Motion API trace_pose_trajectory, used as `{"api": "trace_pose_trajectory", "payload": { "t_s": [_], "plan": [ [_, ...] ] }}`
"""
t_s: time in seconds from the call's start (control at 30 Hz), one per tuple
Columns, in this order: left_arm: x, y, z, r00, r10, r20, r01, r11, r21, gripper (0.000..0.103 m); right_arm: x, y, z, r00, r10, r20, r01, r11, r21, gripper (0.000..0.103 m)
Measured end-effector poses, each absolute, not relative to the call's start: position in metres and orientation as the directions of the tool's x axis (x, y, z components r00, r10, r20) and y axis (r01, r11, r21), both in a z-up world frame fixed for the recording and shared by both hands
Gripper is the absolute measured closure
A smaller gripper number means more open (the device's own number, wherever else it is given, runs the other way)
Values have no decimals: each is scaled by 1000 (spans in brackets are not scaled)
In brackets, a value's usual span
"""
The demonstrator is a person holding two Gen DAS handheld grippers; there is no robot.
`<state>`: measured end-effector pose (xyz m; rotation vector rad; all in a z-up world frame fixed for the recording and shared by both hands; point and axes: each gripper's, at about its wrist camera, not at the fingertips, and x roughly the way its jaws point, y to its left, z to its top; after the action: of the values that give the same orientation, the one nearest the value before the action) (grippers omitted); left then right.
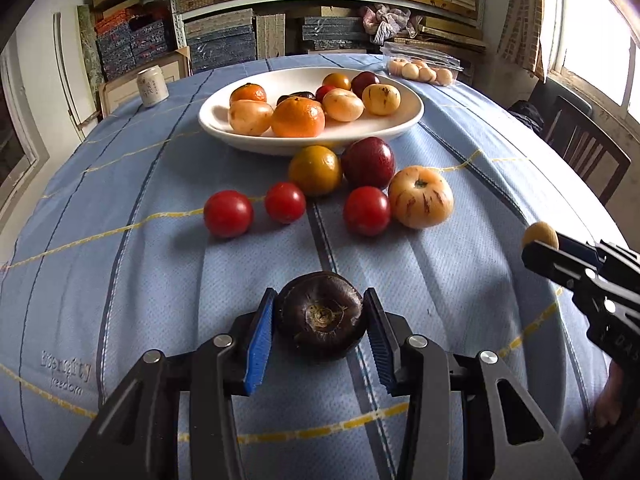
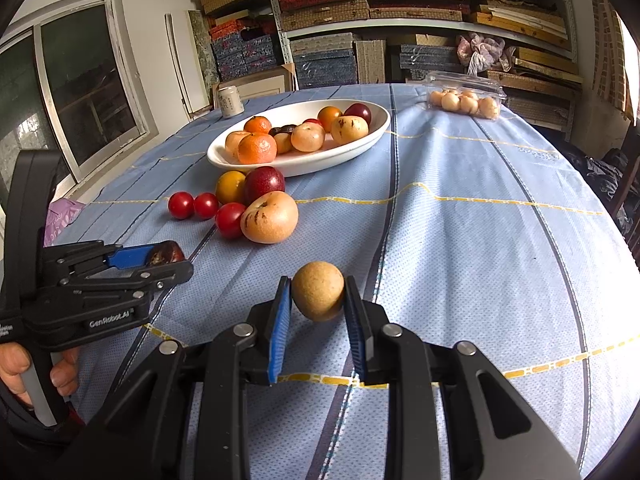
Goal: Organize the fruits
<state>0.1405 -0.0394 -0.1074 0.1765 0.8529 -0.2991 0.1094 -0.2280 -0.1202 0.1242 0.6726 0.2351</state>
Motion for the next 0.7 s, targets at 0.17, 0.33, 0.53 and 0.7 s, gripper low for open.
{"api": "trace_pose_trajectory", "payload": {
  "t_s": [0.17,0.33,0.53,0.7],
  "plan": [
    [132,-35,-107,616,-199,-762,322,947,12,59,109,-228,-120,758,253,-601,-175,967,187,78],
    [122,-29,-104,625,-200,-755,312,950,7,59,108,-226,-120,763,245,-599,-171,969,178,78],
    [110,-24,-84,659,-214,-721,311,950,2,59,108,-228,-119,755,236,-612,-162,971,174,78],
    [103,-20,-57,697,-237,-677,313,950,-11,59,105,-234,-98,763,248,-597,-169,968,186,78]
  ]
}}
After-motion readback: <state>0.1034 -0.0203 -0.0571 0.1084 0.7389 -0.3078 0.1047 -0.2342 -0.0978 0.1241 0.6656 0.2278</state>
